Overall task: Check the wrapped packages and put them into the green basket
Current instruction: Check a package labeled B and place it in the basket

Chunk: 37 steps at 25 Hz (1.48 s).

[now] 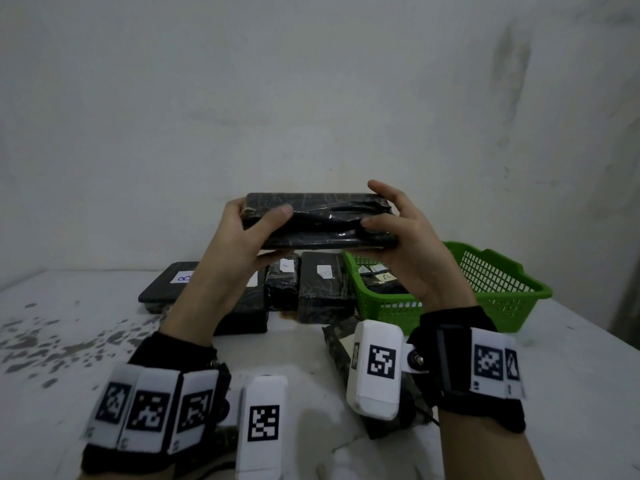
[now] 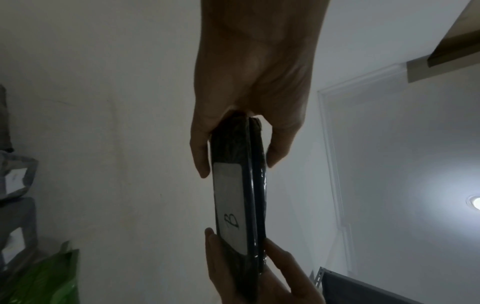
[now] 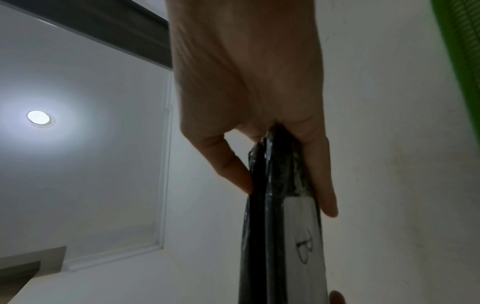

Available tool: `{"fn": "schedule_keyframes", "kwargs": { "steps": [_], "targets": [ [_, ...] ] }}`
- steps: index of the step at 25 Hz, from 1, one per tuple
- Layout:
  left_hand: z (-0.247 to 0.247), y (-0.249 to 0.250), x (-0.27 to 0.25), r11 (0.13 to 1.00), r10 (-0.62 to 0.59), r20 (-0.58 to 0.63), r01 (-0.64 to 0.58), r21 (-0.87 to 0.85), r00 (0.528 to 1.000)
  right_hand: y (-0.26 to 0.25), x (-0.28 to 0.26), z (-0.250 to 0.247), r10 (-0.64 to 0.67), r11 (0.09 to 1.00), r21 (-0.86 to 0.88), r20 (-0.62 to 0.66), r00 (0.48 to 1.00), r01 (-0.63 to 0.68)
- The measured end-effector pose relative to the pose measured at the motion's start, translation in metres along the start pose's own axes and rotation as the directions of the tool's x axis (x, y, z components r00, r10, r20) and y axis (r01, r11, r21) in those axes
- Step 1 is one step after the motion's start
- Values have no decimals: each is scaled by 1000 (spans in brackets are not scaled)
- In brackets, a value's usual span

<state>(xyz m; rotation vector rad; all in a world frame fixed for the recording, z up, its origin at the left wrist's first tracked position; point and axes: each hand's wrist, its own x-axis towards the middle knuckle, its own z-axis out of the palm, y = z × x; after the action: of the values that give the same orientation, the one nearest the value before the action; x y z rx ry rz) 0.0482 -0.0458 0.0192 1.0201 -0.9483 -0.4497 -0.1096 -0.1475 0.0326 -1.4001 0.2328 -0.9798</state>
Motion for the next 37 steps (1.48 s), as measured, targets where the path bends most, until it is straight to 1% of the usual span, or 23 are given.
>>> {"fn": "schedule_keyframes", "kwargs": {
  "steps": [3, 7, 9, 13, 17, 21, 23, 27, 29, 31, 32, 34, 35, 37],
  "targets": [
    [0, 0, -1, 1000, 19, -15, -20, -3, 1000, 1, -1, -1, -3, 1000, -24, 22, 1000, 4],
    [-2, -5, 2, 993, 83, -83, -76, 92, 993, 5, 3, 0, -5, 998, -63, -38, 999, 3],
    [-3, -6, 3, 990, 100, -103, -89, 107, 990, 8, 4, 2, -8, 996, -90, -68, 998, 1],
    [-5, -6, 4, 993, 99, -117, -91, 72, 988, 11, 4, 8, -61, 992, -119, -96, 994, 49],
    [-3, -4, 2, 984, 145, -149, -126, 129, 978, 10, 4, 10, -94, 988, -134, -89, 992, 81],
    [3, -1, -5, 980, 127, -86, -112, 162, 988, 12, 7, 11, -119, 990, -91, -155, 981, 106],
    [2, -2, -5, 980, 114, -61, -102, 173, 992, 13, 8, 11, -120, 987, -131, -180, 976, 97],
    [-3, -3, -2, 978, 127, -18, -122, 168, 992, 14, 7, 11, -143, 979, -168, -193, 971, 111],
    [-3, -4, 0, 978, 140, -27, -135, 156, 990, 14, 6, 13, -170, 974, -181, -201, 965, 133],
    [-4, -5, 1, 979, 147, -49, -138, 152, 988, 16, 8, 16, -199, 961, -235, -221, 955, 145],
    [-3, -5, 0, 976, 149, -56, -138, 167, 987, 17, 9, 16, -206, 956, -256, -242, 948, 143],
    [-1, -4, -1, 959, 158, -75, -136, 248, 985, 19, 12, 17, -203, 960, -249, -306, 930, 127],
    [0, -3, -2, 954, 150, -82, -123, 274, 985, 20, 13, 16, -198, 961, -250, -329, 923, 117],
    [0, -2, -2, 973, 75, -63, -60, 222, 995, 21, 14, 13, -174, 966, -239, -343, 923, 94]
  ]
}}
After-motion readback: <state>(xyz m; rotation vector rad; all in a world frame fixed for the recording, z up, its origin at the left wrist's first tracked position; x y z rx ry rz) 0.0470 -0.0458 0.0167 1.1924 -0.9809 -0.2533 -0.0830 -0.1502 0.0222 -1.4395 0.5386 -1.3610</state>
